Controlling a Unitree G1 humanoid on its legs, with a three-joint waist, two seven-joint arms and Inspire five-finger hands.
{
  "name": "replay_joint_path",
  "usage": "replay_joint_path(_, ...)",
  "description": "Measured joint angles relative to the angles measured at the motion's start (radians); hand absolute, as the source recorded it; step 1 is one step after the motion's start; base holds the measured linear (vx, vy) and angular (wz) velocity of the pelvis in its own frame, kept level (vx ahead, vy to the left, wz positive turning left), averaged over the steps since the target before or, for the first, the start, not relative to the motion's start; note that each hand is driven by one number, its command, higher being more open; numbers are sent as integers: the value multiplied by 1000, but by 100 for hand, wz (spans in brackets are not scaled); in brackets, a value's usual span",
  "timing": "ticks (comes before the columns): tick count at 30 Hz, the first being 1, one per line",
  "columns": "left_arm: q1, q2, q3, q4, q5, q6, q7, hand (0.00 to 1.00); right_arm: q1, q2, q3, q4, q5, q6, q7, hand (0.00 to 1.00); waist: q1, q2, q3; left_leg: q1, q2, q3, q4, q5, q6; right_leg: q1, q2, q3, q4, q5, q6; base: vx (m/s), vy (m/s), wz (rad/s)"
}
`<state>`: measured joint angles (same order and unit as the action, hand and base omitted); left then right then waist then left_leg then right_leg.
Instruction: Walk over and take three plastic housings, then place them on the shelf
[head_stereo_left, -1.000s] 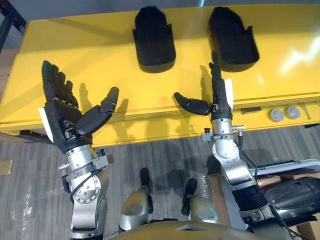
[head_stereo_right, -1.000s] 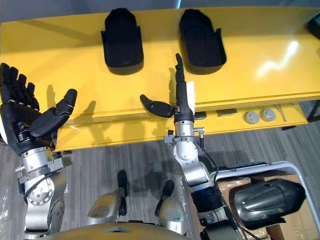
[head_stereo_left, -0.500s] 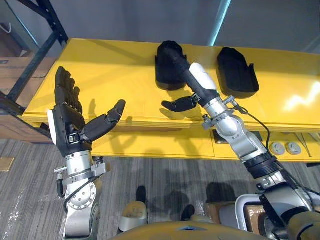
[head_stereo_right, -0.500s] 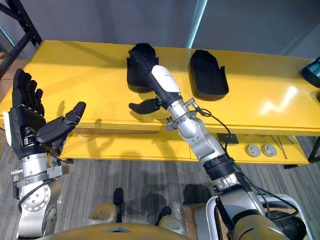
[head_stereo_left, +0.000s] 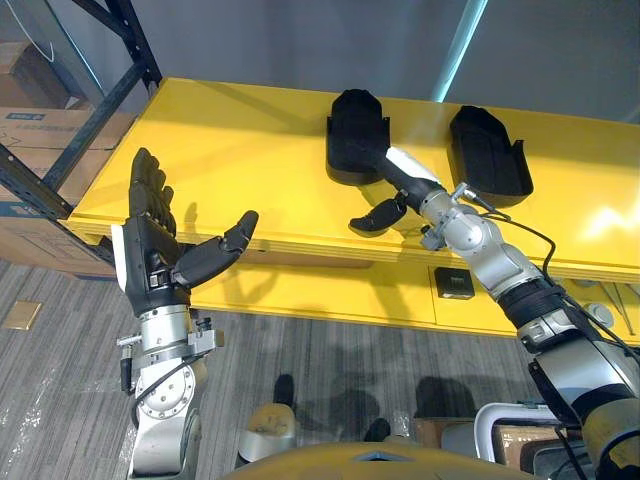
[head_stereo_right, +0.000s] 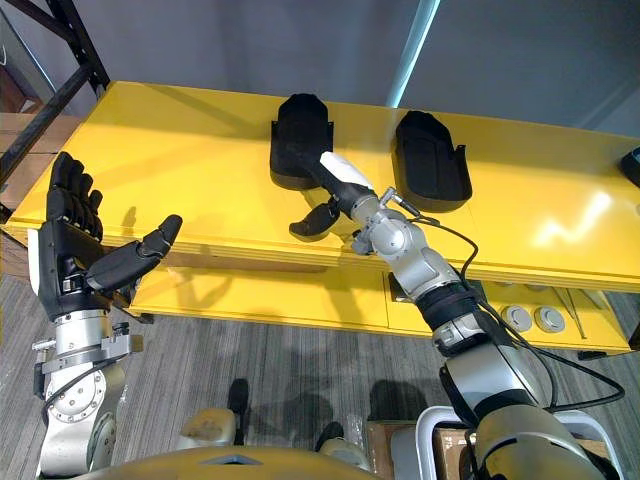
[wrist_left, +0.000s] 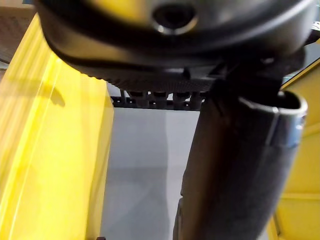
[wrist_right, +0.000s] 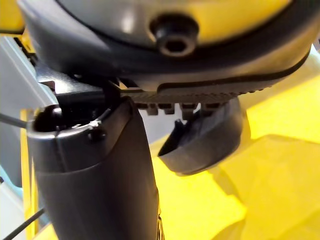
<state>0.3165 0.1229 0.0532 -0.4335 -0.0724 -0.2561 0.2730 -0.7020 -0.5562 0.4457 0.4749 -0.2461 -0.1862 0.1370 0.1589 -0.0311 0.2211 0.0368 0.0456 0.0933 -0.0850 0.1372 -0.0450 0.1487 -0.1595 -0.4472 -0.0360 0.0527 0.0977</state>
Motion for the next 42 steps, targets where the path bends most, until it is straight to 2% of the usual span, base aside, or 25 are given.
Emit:
replay_joint_path(8, -1, 0, -5, 13, 0, 19, 9, 100, -14, -3, 19, 0, 28, 6, 134, 100, 0, -7, -5, 2, 1, 10, 0, -1, -1, -3, 0, 10, 0, 0, 0, -2, 1, -2)
replay_joint_path(18, -1, 2, -7, 13, 0, 21, 13, 100, -23, -74, 47, -21, 81, 8, 230, 100, 0, -16, -12, 3, 2, 16, 0, -1, -1, -6, -1, 15, 1, 0, 0, 0, 0, 0)
replay_joint_path(22, -1, 9, -8, 13, 0, 22, 16, 100, -25, -84, 48, -54, 114, 36, 275, 100, -1, -17, -13, 5, 2, 22, 0, -2, -2, -6, -1, 16, 1, 0, 0, 0, 0, 0)
replay_joint_path(28, -1, 14, -8, 13, 0, 25, 22, 100, -35, -106, 57, -60, 154, 46, 330, 100, -1, -17, -15, 6, 2, 24, 0, -2, -2, -6, -1, 17, 1, 0, 0, 0, 0, 0)
replay_joint_path(40, -1, 17, -40, 14, 0, 37, 23, 100, -35, -106, 61, -60, 198, 45, 335, 100, 0, -16, -19, 8, 2, 29, 0, -2, -2, -7, -1, 26, 1, 1, 1, 0, 0, 0)
replay_joint_path(42, -2, 17, -41, 44, 0, 39, 23, 100, -35, -106, 71, -58, 198, 40, 301, 100, 0, -10, -31, 7, 1, 27, 0, -2, -2, -8, -2, 26, 0, 1, 1, 0, 0, 0)
